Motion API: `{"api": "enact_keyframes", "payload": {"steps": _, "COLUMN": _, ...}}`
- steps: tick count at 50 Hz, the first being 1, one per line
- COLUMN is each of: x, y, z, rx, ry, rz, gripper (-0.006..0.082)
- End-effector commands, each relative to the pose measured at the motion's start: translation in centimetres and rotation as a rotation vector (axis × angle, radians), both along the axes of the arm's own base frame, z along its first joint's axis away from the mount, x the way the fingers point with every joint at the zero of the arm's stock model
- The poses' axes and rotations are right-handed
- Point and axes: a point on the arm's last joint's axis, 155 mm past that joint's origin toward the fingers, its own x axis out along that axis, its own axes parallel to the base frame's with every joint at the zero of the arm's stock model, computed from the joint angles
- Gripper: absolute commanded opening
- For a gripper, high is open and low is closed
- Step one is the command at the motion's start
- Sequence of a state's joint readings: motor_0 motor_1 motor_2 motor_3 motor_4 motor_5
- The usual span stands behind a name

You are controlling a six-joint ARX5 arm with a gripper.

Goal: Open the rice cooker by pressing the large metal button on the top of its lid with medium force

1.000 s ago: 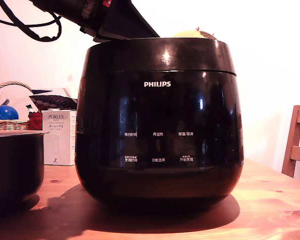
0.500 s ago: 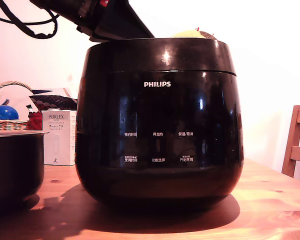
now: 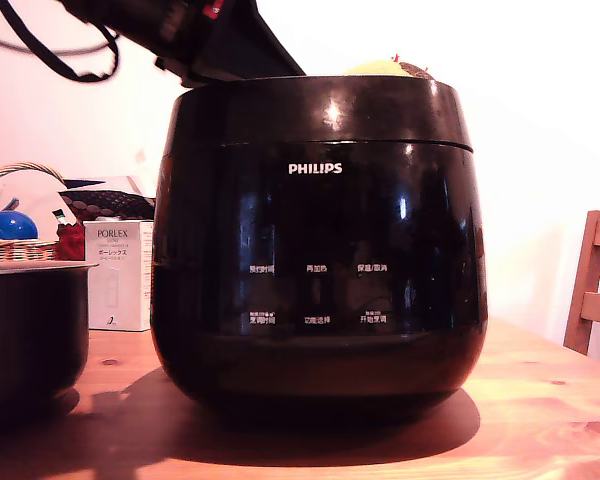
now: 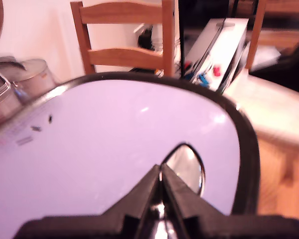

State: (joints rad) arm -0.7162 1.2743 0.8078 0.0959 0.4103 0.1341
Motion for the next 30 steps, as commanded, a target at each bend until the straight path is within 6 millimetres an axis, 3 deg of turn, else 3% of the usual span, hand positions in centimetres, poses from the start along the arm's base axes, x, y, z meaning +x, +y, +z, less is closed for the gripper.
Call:
{"api": "enact_keyframes", "payload": {"steps": 1, "x": -0.9, "y": 0.3, "z": -3.9, "rx": 0.035, "ry": 0.111, "rz": 0.005, "gripper": -0.0023}}
{"api": "enact_keyframes", "payload": {"steps": 14, "x": 0.5, "y": 0.9, "z": 3.1, "rx": -0.154, "ry": -0.025, "rz": 0.083, "gripper": -0.0023}}
{"api": "enact_keyframes", "payload": {"steps": 30, "x": 2.6, "y": 4.7, "z": 6.4, "rx": -0.187, "ry": -0.109, "rz": 0.253, "gripper": -0.0023}}
